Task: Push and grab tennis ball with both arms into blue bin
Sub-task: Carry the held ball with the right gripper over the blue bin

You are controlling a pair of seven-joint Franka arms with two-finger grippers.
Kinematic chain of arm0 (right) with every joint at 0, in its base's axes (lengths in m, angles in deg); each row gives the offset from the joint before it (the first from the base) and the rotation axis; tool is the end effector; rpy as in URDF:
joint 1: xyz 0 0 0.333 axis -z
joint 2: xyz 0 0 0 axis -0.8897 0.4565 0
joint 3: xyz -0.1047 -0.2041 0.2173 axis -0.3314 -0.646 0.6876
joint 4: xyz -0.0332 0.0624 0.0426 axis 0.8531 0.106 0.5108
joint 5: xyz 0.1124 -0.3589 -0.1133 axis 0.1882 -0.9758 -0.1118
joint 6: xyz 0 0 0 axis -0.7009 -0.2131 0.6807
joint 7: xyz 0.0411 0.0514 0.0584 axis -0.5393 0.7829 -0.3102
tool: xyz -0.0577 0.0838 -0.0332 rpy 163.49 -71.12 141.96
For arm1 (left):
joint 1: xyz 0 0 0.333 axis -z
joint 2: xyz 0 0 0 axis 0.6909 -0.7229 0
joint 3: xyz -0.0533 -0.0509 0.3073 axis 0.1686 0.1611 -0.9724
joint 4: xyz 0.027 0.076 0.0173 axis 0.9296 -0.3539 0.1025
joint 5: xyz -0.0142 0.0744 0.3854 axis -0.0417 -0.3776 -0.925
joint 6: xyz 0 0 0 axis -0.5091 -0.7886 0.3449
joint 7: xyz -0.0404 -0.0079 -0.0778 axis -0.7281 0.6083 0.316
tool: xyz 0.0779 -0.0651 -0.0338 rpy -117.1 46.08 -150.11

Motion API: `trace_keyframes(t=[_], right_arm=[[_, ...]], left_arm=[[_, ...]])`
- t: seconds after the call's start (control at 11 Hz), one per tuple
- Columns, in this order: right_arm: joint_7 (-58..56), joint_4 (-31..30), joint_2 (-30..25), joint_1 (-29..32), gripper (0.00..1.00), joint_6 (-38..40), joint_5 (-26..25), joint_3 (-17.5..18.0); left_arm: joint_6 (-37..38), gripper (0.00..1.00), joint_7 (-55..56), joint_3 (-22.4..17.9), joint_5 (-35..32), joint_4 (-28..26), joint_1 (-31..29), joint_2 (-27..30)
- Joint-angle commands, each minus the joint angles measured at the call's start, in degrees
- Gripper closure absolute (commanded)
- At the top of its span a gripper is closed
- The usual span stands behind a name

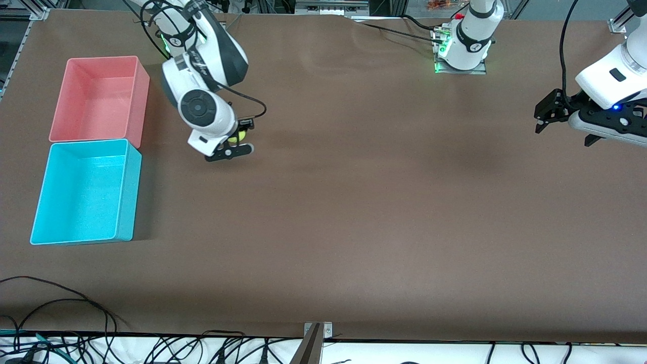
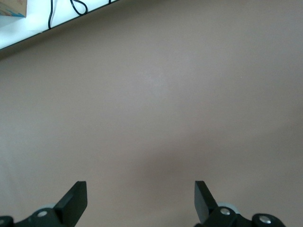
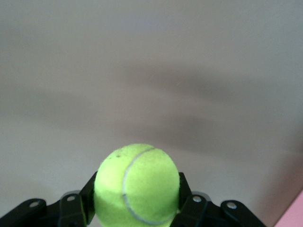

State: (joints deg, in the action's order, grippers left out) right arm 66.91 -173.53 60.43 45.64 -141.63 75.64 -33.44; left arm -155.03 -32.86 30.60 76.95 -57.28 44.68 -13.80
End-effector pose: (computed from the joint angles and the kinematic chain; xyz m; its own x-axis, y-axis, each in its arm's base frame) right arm 0.4938 0.2666 0.3287 0.9238 0.1974 -0.3279 0.2162 -0.9761 0.0215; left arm 0.5619 -0.0470 0.6205 0.9429 -0.3311 0.0374 -0.3275 -0.9416 -0.0788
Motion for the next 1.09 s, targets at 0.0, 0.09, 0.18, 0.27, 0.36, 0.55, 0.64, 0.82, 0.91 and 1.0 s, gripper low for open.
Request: trace_keyframes(t=[0.0, 0.09, 0.18, 0.27, 0.36, 0.55, 0.64, 0.82, 0.91, 1.0], right_arm=[[-0.34, 6.68, 0.98, 0.33, 0.67, 4.88, -0.50, -2.04], [-0.43, 6.78, 0.90, 0.50, 0.67, 5.14, -0.85, -2.39], [-0.60, 6.86, 0.63, 0.85, 0.67, 5.76, -1.72, -3.35], [-2.26, 7.74, 0.46, 0.86, 0.67, 6.63, -1.82, -3.88], [-2.79, 9.14, 0.46, 0.86, 0.67, 8.21, -1.82, -4.23], [-3.06, 10.81, 0.46, 0.86, 0.67, 9.71, -1.91, -4.85], [-3.06, 10.91, 0.54, 0.94, 0.67, 9.72, -2.08, -5.03], [-7.86, 11.95, 0.72, 1.29, 0.67, 9.72, -7.85, -7.30], [-13.47, 12.75, 0.89, 1.73, 0.66, 9.80, -8.67, -9.05], [-17.00, 12.93, 0.90, 2.26, 0.66, 9.72, -8.76, -10.46]], left_arm=[[1.40, 0.00, 1.35, 0.32, -0.31, 1.28, 0.60, 0.05], [1.49, 0.00, 1.27, 0.32, -0.31, 1.28, 0.34, 0.05], [1.75, 0.00, 1.00, 0.32, -0.31, 1.28, 0.08, 0.05], [1.84, 0.00, 1.18, 0.32, -0.14, 1.28, 0.08, 0.05], [1.84, 0.00, 1.18, 0.23, 0.73, 1.28, -0.01, 0.05], [1.84, 0.00, 1.35, 0.23, 1.80, 1.28, -0.10, 0.05], [1.84, 0.00, 1.53, 0.32, 2.06, 1.28, -0.01, 0.05], [1.92, 0.00, 1.88, 0.06, 3.38, 1.80, -0.01, -0.03], [1.93, 0.00, 1.79, 0.14, 3.29, 2.15, -0.01, -0.03], [1.93, 0.00, 1.97, 0.23, 3.29, 2.33, 0.08, -0.12]])
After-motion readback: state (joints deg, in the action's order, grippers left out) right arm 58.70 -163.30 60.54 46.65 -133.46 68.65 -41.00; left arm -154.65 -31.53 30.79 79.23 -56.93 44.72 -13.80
